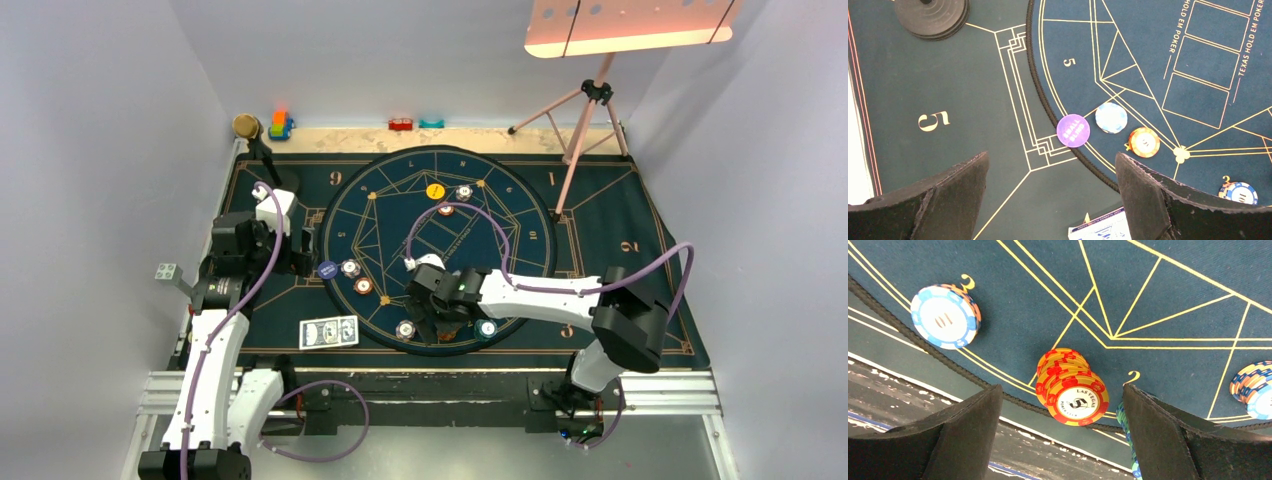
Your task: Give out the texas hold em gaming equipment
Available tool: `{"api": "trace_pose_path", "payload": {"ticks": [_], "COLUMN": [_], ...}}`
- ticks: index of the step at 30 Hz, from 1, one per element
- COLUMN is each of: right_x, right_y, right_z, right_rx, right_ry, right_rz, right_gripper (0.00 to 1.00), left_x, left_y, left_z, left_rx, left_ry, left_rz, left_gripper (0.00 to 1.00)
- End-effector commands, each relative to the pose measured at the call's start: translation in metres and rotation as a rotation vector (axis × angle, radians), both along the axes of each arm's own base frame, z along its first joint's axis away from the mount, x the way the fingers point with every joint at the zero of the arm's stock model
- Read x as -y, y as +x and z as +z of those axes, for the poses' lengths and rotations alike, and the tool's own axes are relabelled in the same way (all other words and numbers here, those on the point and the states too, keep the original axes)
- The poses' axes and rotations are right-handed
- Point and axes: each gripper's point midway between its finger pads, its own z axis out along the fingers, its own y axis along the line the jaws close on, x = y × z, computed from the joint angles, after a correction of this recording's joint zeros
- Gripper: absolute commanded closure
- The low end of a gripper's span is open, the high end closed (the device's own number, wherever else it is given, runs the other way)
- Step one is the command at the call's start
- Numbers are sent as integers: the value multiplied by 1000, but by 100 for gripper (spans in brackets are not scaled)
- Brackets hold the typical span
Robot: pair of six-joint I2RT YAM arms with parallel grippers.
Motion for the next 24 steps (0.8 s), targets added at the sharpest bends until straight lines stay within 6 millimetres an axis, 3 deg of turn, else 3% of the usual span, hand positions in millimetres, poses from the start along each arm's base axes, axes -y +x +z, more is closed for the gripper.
{"api": "trace_pose_path", "payload": {"ticks": [1,18,24], "right_x": [0,4,1], "right_y": [-8,-13,-12], "right_z": [-5,-28,-23], "right_rx": [-19,-50,-42], "right_ry": [12,-22,-7], "right_rz": [-13,-10,-13], "right_gripper": [9,32,39], "left_x": [0,0,0], "left_y": [3,3,3], "left_z": [4,4,4], "left_rx": [35,33,32], "left_ry": [3,3,3], "left_rz": [-9,-10,-8], "left_gripper": [0,0,0]}}
